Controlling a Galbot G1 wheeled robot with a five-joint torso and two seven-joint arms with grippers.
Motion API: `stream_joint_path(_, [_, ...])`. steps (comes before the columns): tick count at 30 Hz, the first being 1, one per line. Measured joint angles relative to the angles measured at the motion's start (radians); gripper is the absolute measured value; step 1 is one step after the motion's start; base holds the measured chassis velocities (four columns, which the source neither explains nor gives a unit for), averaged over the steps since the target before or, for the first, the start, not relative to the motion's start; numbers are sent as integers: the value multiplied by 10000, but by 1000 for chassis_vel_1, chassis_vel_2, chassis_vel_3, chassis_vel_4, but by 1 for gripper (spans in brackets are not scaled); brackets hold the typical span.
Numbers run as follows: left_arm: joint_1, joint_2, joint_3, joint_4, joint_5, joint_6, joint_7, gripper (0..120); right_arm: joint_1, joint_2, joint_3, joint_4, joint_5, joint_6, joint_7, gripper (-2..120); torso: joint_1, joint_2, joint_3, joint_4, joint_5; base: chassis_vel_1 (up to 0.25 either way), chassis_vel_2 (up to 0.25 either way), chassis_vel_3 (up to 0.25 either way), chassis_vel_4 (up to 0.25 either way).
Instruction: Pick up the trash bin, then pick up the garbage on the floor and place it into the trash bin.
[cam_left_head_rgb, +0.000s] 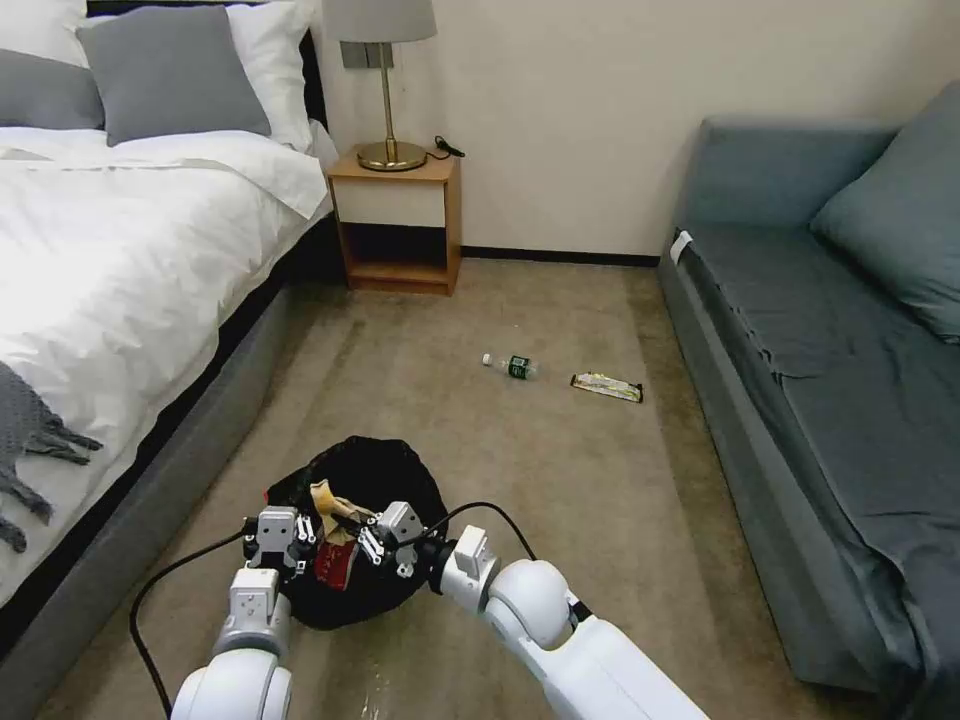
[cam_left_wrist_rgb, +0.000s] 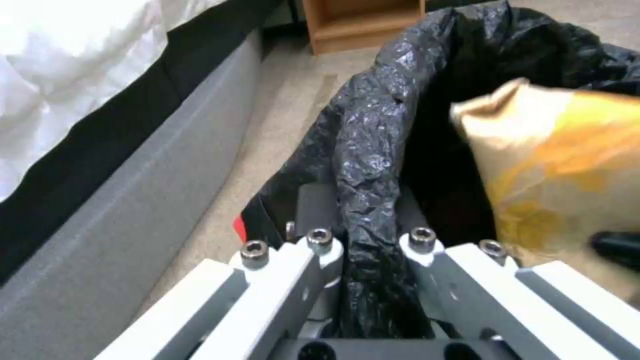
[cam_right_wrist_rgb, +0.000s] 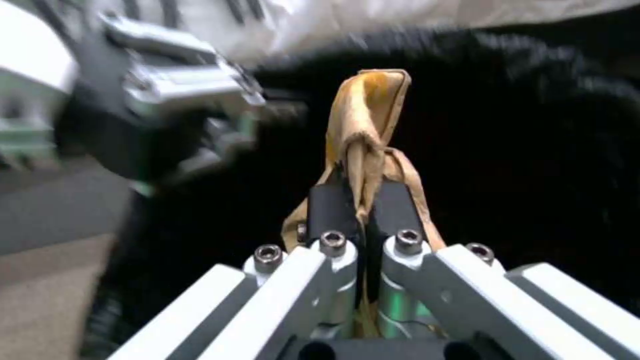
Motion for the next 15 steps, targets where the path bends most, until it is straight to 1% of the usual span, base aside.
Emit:
stream_joint_path(3, [10,2,11,-1,-14,-1,11,4,57,75,58,-303,-56,-8,30,0,0,0,0,0,0,0,0,0,0])
stream_joint_path(6, [-7,39,11,38,-25,-14,22,4,72,172,113,-628,-206,19,229,12,0,0,0,0,0,0,0,0,0])
stream_joint_path(7, [-7,39,11,38,-25,-14,22,4,72,172,113,-628,-206,19,229,12,0,0,0,0,0,0,0,0,0])
stream_joint_path(8, [-29,70,1,66,-40,-14,27,4,73,219,124,-725,-252,49,360,19,0,0,0,0,0,0,0,0,0])
stream_joint_path(10, [-36,80,-2,73,-45,-14,28,4,72,232,126,-749,-262,59,398,20,0,-1,0,0,0,0,0,0,0])
stream_joint_path(12, [-83,138,-25,89,-103,-14,30,4,64,308,155,-854,-339,107,625,33,0,0,0,0,0,0,0,0,0])
stream_joint_path(13, [-83,138,-25,89,-103,-14,30,4,64,308,155,-854,-339,107,625,33,0,0,0,0,0,0,0,0,0])
stream_joint_path(14, [-103,161,-27,95,-137,-14,30,4,62,335,164,-885,-376,118,773,42,0,0,0,0,0,0,0,0,0])
stream_joint_path(15, [-112,169,-26,99,-149,-14,31,4,62,340,164,-889,-386,120,828,45,0,-1,0,0,0,0,0,0,0])
